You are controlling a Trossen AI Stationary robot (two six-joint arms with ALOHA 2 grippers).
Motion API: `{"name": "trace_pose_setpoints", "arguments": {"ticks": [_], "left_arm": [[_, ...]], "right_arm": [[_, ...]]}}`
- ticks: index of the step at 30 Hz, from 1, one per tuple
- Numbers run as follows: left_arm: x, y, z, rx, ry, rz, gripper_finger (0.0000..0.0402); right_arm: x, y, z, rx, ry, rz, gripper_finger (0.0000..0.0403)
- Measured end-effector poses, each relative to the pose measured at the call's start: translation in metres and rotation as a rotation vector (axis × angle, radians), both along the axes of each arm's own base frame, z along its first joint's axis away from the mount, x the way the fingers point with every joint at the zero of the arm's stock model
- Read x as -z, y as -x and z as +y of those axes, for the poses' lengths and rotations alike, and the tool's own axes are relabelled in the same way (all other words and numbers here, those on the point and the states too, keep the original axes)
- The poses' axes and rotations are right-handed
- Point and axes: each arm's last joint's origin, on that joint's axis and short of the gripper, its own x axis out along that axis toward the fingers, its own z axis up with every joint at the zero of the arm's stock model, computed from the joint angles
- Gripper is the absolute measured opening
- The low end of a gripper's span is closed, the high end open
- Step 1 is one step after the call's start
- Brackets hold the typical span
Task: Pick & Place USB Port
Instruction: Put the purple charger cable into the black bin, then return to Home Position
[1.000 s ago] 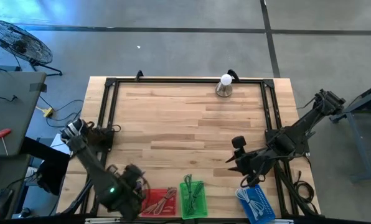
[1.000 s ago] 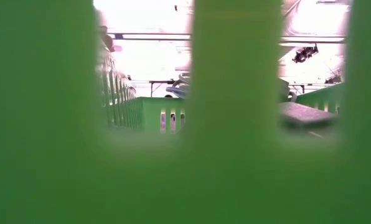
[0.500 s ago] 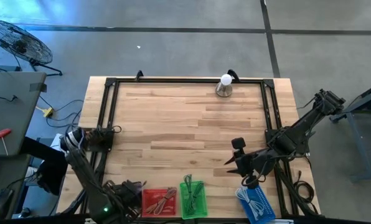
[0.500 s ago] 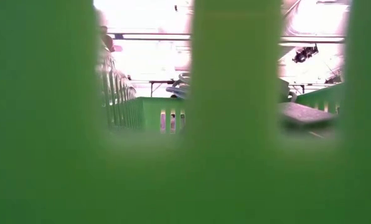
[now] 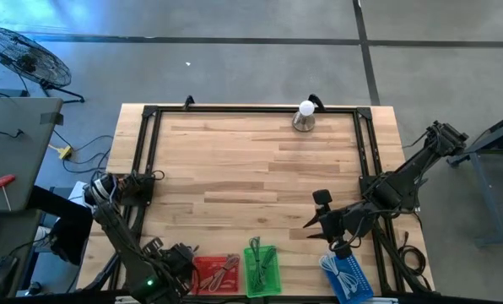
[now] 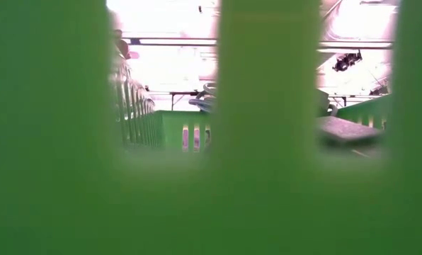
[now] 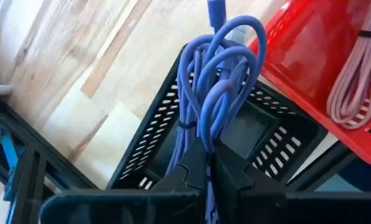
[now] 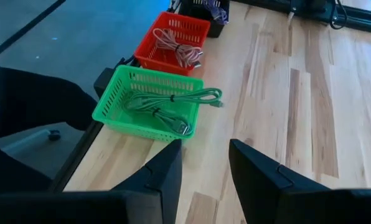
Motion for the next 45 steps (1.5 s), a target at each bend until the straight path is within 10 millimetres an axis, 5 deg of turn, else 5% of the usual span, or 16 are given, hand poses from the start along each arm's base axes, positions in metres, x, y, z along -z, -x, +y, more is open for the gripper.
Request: {"name": "trace_pose_setpoints", "arguments": {"ticks": [17,29,38,45], "left_arm": [[0.000,-0.004,-0.003,0.009,-0.002,-0.084,0.0049],[0.000,0.004,-0.003,-0.039,0.084,0.117,0.0123],[-0.002,-0.005,0.004,0.158,-0.154,-0.148,0.0102],[-0.024,-0.021,0.032,0.438,-0.566,-0.332,0.0009]], "right_arm": [[0.000,0.000,0.001,-0.010,-0.032,0.020,0.0124],[0.000,0.000,0.002,-0.042,-0.055,0.026,0.0124],[-0.030,-0.009,0.015,-0.269,-0.161,-0.284,0.0124],[-0.052,-0.008,0.008,-0.220,0.040,-0.561,0.0074]]}}
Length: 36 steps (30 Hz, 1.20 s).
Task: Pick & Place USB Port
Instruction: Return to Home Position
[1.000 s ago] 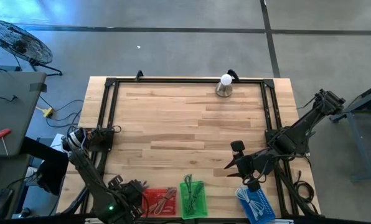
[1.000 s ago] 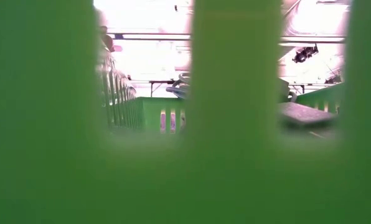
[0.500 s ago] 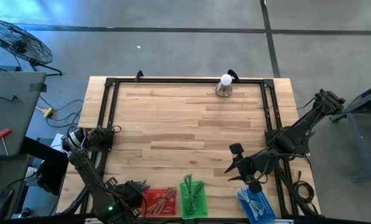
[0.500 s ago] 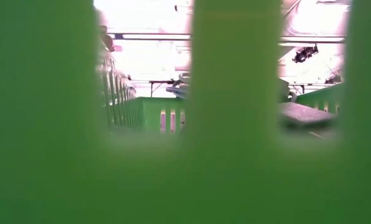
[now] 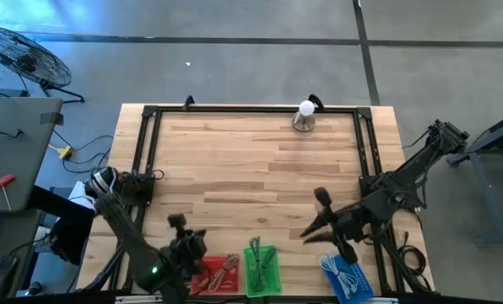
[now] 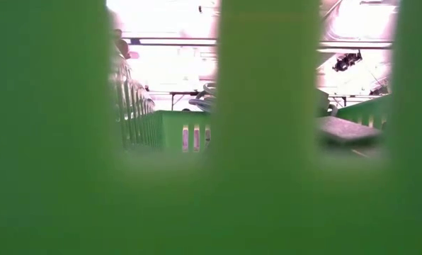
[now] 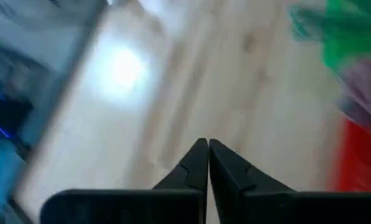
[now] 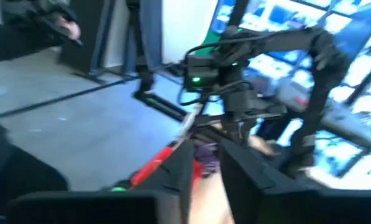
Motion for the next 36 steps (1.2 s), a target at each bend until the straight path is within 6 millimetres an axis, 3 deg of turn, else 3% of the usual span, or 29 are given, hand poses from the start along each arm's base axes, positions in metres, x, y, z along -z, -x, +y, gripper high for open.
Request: {"name": "trace_pose_setpoints", "arguments": {"ticks": [4,11,16,20,24,27,29,36], "left_arm": [[-0.025,-0.013,0.030,0.060,-0.130,-0.004,0.0005],[-0.080,-0.030,0.103,0.103,-0.175,0.020,0.0001],[-0.125,-0.039,0.155,0.248,-0.103,-0.056,0.0000],[-0.157,-0.041,0.196,0.382,-0.060,-0.180,0.0000],[-0.175,-0.041,0.236,0.461,-0.043,-0.280,0.0000],[-0.178,-0.045,0.264,0.484,-0.004,-0.324,0.0000],[-0.168,-0.051,0.280,0.522,0.028,-0.351,0.0000],[-0.095,-0.071,0.316,0.607,0.112,-0.449,0.0000]], "right_arm": [[-0.012,0.011,-0.011,0.047,0.060,-0.069,0.0010],[-0.041,0.046,-0.046,0.188,0.104,-0.188,0.0003],[-0.059,0.078,-0.078,0.374,0.151,-0.267,0.0001],[-0.064,0.098,-0.101,0.436,0.157,-0.289,0.0001],[-0.060,0.115,-0.125,0.570,0.181,-0.238,0.0001],[-0.053,0.128,-0.139,0.630,0.148,-0.181,0.0001],[-0.048,0.136,-0.145,0.615,0.114,-0.139,0.0000],[-0.016,0.141,-0.152,0.646,0.043,0.005,0.0000]]}}
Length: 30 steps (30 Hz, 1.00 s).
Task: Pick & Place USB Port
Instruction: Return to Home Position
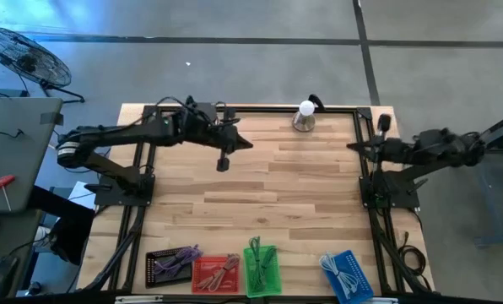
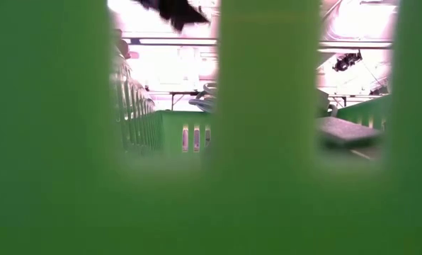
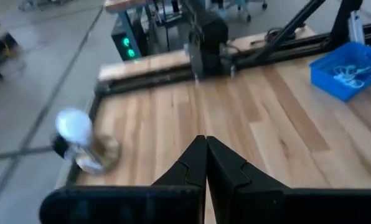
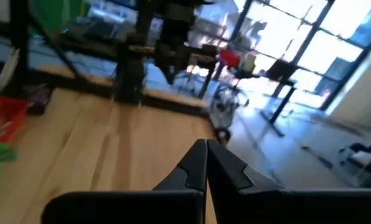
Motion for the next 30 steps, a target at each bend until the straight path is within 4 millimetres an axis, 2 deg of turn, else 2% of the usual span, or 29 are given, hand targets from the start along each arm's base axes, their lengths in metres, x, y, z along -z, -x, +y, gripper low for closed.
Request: {"name": "trace_pose_setpoints", "arguments": {"ticks": [5,9,12,16,19,26,30], "left_arm": [[0.064,0.007,0.004,-0.033,0.086,-0.053,0.0000],[0.104,0.029,-0.008,-0.032,0.157,-0.115,0.0000],[0.123,0.051,-0.023,-0.038,0.178,-0.151,0.0000],[0.138,0.076,-0.042,-0.076,0.180,-0.188,0.0000],[0.140,0.087,-0.053,-0.080,0.169,-0.213,0.0000],[0.143,0.096,-0.070,-0.075,0.143,-0.178,0.0000],[0.147,0.097,-0.077,-0.066,0.133,-0.136,0.0000]], "right_arm": [[0.040,-0.014,0.004,-0.023,-0.031,0.023,0.0000],[0.070,-0.020,0.006,-0.068,-0.075,0.008,0.0000],[0.089,-0.022,0.005,-0.078,-0.114,-0.022,0.0000],[0.109,-0.025,0.002,-0.075,-0.139,-0.069,0.0000],[0.120,-0.029,0.000,-0.087,-0.164,-0.098,0.0000],[0.154,-0.036,-0.010,-0.032,-0.239,-0.052,0.0000],[0.168,-0.039,-0.012,-0.038,-0.246,-0.106,0.0000]]}}
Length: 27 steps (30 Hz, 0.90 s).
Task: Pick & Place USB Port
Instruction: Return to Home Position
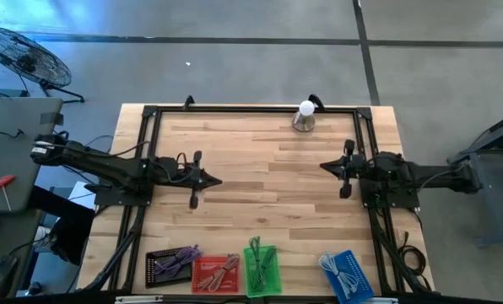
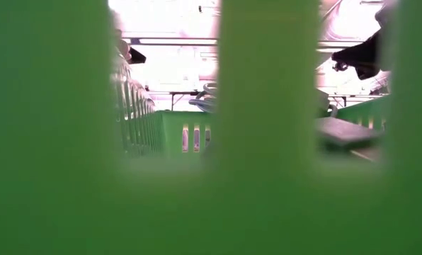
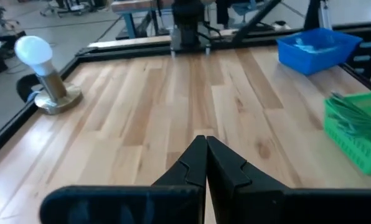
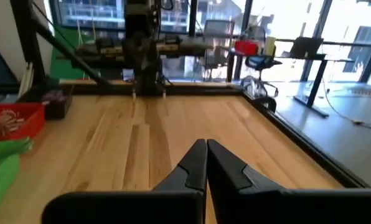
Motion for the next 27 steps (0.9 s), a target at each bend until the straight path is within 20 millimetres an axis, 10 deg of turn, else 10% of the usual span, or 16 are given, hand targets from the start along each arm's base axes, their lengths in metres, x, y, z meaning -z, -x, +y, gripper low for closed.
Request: {"name": "trace_pose_setpoints", "arguments": {"ticks": [10,27], "left_arm": [[0.004,0.001,-0.005,0.034,0.002,0.039,0.0000],[0.006,0.002,-0.005,0.048,-0.004,0.066,0.0000]], "right_arm": [[0.036,-0.004,0.004,-0.019,0.021,0.027,0.0000],[0.018,0.008,0.018,-0.071,0.112,-0.184,0.0000]]}}
